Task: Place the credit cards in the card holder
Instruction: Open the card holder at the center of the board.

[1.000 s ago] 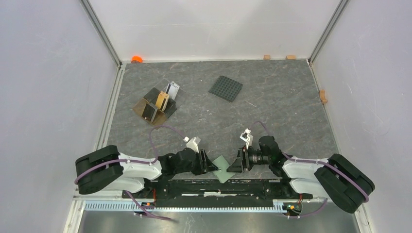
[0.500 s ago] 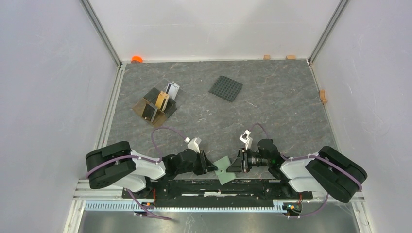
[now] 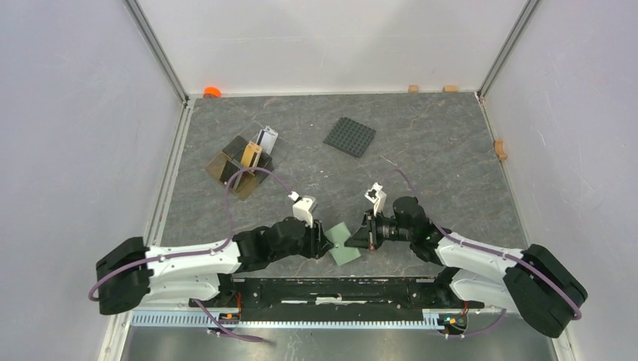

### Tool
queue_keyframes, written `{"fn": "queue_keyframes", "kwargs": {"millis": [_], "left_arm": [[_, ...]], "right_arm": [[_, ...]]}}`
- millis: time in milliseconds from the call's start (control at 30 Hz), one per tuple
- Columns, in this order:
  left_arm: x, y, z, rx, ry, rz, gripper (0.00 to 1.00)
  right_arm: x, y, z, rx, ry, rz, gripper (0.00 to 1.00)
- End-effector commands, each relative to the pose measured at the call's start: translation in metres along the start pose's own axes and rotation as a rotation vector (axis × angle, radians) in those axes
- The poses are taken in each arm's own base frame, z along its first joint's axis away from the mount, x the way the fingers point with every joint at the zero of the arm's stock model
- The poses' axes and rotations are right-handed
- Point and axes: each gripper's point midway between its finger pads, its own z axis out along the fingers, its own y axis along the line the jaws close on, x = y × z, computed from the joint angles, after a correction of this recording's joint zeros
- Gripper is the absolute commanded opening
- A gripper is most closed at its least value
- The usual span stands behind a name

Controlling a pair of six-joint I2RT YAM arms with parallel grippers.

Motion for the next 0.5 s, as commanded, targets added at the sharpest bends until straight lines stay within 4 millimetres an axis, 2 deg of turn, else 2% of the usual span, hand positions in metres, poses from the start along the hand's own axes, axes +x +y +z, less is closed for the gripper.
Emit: {"fn": "queue_keyframes", "kwargs": {"millis": [0,67,100,233,300,400,467], "left_arm": [[-0.032,-0.031,-0.023,0.122,-0.073,0.257,0.47],[-0.035,-0.04,-0.031,0.161,-0.073,0.3,0.48],[-0.036,-0.043,-0.035,0.171,-0.078,0.31,0.48],[-0.043,-0.043,-0.049,0.172,-0.103,0.333,0.5],[-0.045,-0.052,-0.055,0.217,-0.115,0.328,0.58],[-0.043,-0.075,-0.06,0.335,-0.101,0.321,0.64],[-0.036,-0.086,-0.059,0.393,-0.062,0.326,0.66]], "right_arm": [[-0.015,-0.003,-0.008,0.103,0.065,-0.149,0.0],[-0.024,-0.001,-0.012,0.133,0.074,-0.179,0.0],[-0.022,-0.003,-0.015,0.15,0.099,-0.183,0.0],[-0.032,0.0,-0.022,0.171,0.113,-0.215,0.0],[-0.036,0.0,-0.026,0.185,0.117,-0.226,0.0],[-0.04,0.002,-0.03,0.185,0.126,-0.242,0.0],[-0.039,0.015,-0.03,0.114,0.138,-0.25,0.0]]}}
